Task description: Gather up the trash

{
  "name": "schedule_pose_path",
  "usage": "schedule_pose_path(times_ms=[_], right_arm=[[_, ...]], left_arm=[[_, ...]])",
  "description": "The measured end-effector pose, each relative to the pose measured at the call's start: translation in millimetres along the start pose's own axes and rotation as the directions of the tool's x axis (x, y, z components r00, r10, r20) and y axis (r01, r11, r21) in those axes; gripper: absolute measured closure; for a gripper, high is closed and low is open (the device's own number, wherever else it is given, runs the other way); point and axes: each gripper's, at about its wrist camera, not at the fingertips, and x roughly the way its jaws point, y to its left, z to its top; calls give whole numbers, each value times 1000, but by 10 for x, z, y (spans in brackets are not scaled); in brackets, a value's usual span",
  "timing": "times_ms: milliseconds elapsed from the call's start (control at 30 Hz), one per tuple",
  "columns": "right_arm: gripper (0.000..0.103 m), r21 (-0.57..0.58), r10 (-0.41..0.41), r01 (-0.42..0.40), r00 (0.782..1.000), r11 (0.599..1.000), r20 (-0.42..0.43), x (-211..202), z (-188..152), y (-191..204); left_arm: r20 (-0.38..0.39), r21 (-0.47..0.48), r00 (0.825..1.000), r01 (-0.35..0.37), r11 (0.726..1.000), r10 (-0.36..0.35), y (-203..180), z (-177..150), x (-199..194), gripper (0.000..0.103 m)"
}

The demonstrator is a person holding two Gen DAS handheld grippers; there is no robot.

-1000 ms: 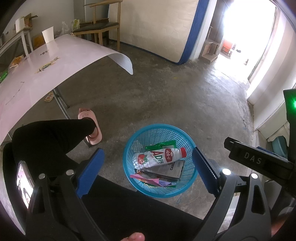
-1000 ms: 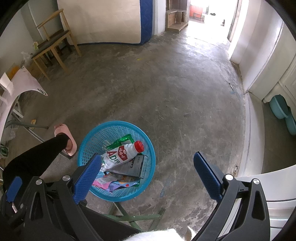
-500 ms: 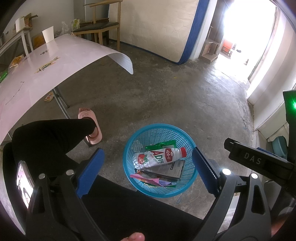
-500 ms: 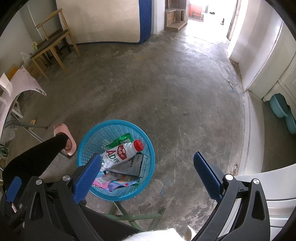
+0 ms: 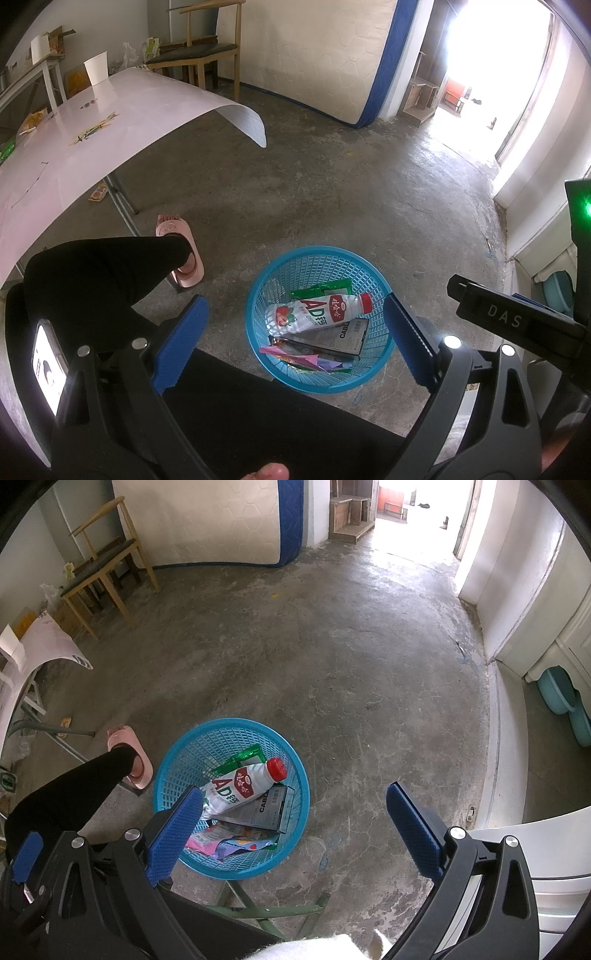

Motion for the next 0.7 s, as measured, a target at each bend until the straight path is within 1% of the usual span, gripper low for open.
schedule_pose_path(times_ms=[300,700], right_arm=[[6,1,0,0,1000,1000,0,0,31,-1],[6,4,0,0,1000,1000,-4,25,-15,10]], left_arm=[[-1,1,1000,0,1000,0,-2,-1,1,12],[0,1,1000,0,1000,0,0,1,1,12]])
